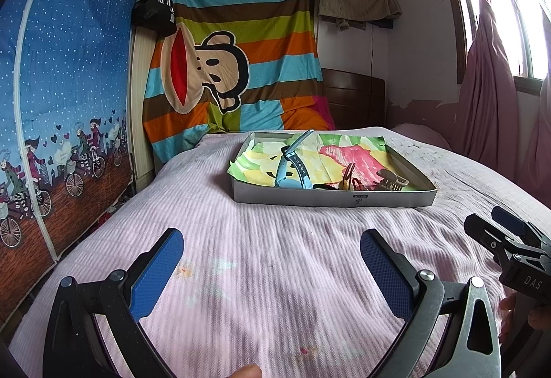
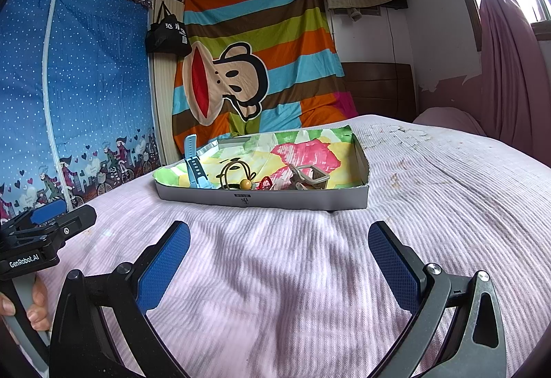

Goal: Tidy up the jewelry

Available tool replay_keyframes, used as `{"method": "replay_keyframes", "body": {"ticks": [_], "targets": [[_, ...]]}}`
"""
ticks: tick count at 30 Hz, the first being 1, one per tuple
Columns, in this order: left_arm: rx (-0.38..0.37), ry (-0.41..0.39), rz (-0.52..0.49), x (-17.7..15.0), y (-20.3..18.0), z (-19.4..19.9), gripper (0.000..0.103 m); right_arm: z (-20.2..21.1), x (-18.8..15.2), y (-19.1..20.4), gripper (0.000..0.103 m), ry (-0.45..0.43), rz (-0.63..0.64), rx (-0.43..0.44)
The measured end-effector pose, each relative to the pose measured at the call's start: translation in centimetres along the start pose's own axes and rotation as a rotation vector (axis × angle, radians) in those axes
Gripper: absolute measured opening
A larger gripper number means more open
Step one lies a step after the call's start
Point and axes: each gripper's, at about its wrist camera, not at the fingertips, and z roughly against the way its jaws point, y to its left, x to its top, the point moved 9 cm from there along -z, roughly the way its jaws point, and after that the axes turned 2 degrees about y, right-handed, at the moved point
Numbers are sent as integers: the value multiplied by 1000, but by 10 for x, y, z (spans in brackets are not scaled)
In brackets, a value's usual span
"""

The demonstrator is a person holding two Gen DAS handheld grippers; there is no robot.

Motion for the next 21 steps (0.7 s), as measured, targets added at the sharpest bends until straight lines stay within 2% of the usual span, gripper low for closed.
{"method": "replay_keyframes", "body": {"ticks": [21], "targets": [[5, 12, 5, -1, 3, -1, 103, -1, 1, 1, 102, 2, 0, 1]]}}
